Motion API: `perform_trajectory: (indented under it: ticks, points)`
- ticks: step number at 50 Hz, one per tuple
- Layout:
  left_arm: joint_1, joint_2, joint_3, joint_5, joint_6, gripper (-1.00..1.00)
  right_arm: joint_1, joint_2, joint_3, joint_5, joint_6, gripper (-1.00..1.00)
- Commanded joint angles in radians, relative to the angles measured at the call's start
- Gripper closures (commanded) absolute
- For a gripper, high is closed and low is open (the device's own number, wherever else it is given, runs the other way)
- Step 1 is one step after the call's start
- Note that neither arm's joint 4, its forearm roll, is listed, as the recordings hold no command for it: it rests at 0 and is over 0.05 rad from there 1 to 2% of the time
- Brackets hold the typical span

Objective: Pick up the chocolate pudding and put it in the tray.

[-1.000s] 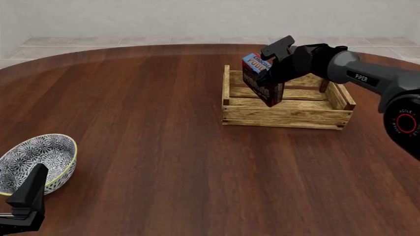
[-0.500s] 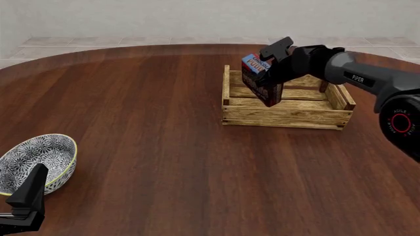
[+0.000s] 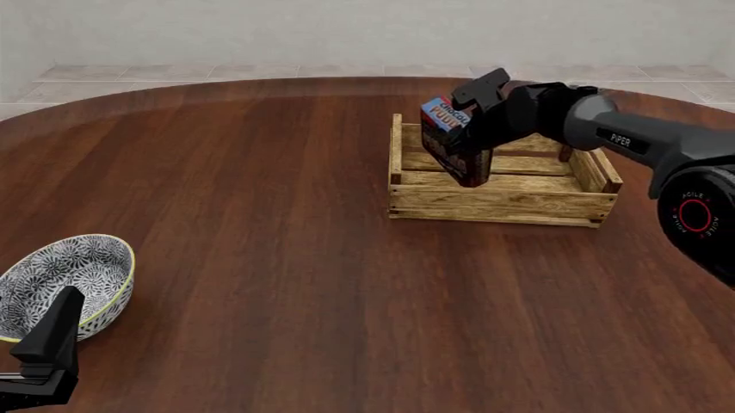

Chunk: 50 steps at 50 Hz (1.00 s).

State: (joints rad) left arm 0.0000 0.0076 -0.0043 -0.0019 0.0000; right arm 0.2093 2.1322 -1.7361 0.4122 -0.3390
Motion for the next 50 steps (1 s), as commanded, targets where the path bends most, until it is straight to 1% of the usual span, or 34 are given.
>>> perform_trajectory:
  ticks: [1, 50]
  points:
    - [0.0, 0.0, 0.0, 0.0, 0.0, -1.0, 0.003, 0.007, -0.002, -0.006, 0.021, 1.0]
    - [0.0, 0.0, 0.0, 0.0, 0.0, -1.0, 0.018, 0.02, 0.022, -0.03, 0.042, 1.0]
